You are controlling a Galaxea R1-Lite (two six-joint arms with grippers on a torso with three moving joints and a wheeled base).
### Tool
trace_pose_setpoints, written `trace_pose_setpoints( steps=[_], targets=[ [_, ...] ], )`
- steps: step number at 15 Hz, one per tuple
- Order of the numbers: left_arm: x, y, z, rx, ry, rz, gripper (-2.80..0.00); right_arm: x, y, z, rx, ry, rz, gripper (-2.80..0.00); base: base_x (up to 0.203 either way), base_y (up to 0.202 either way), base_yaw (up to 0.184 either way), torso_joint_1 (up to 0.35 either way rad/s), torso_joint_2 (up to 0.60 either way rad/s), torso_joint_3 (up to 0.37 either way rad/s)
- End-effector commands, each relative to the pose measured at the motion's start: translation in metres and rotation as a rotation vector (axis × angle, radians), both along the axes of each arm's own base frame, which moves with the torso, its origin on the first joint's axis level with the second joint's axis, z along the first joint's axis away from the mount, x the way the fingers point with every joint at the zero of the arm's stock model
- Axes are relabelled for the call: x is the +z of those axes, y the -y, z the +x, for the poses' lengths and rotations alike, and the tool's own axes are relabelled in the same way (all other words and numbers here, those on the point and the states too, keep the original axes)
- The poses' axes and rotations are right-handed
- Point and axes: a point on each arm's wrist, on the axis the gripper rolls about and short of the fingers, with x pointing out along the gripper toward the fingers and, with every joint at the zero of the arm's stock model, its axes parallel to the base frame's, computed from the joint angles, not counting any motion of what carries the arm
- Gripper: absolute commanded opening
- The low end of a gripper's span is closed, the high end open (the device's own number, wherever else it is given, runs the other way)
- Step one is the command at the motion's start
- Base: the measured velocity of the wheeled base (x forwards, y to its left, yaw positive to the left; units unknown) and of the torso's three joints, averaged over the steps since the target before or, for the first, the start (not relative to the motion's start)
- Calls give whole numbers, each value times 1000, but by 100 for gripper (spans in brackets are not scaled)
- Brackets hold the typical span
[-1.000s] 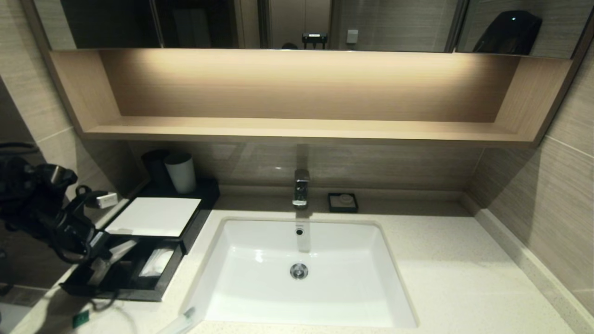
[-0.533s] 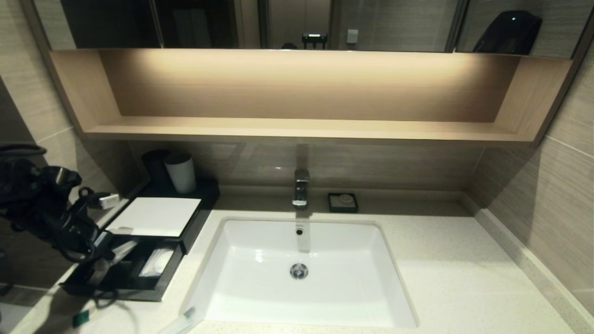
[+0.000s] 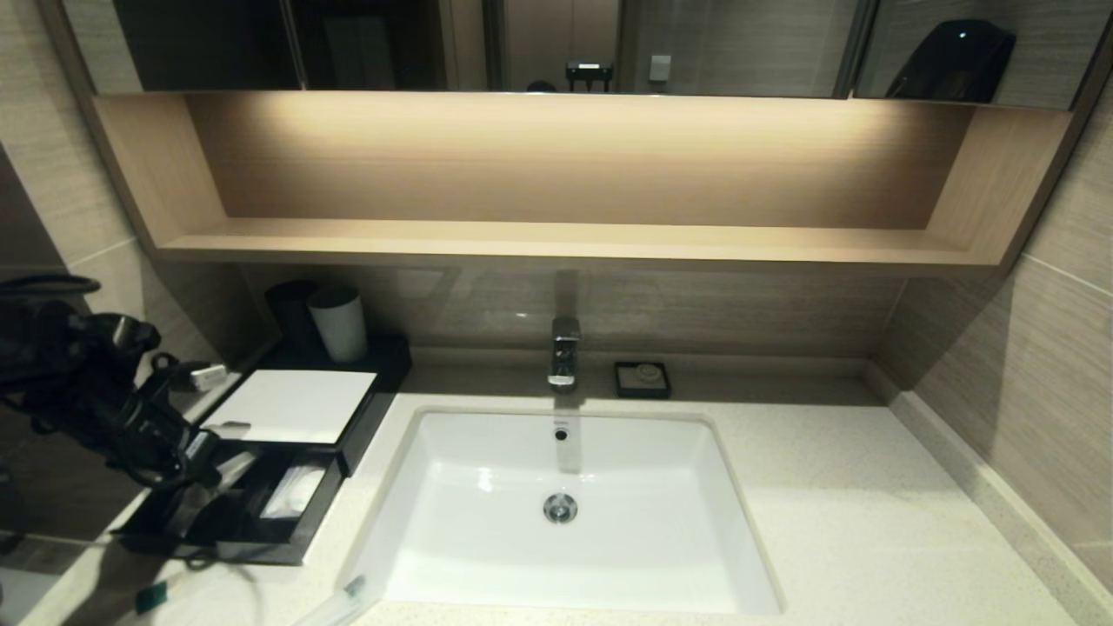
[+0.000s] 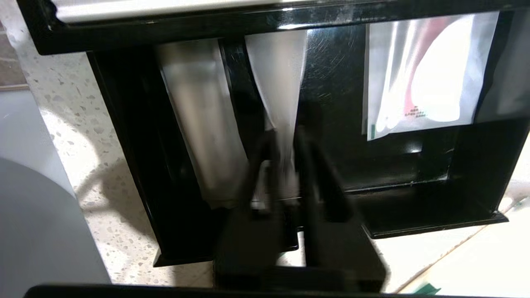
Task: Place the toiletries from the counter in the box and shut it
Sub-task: Place the bathroom toiletry into the drawer
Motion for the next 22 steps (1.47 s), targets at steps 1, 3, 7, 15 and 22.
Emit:
trace_pose_setpoints(
  steps=[1, 3, 7, 15, 22],
  targets=[
    [-1, 1, 1, -4, -5, -3, 0, 0, 0, 0, 0, 0, -1, -280, 0, 0, 0, 0, 0, 0],
    [0, 3, 1, -6, -8, -5, 0, 0, 0, 0, 0, 0, -1, -280, 0, 0, 0, 0, 0, 0],
    [12, 4, -3, 1, 19, 1, 0, 0, 0, 0, 0, 0, -1, -280, 0, 0, 0, 0, 0, 0],
    [47, 13, -28, 46, 84, 3, 0, 0, 0, 0, 0, 0, -1, -280, 0, 0, 0, 0, 0, 0],
    [90, 31, -83, 154, 167, 0, -280, 0, 0, 0, 0, 0, -1, -280, 0, 0, 0, 0, 0, 0]
  ],
)
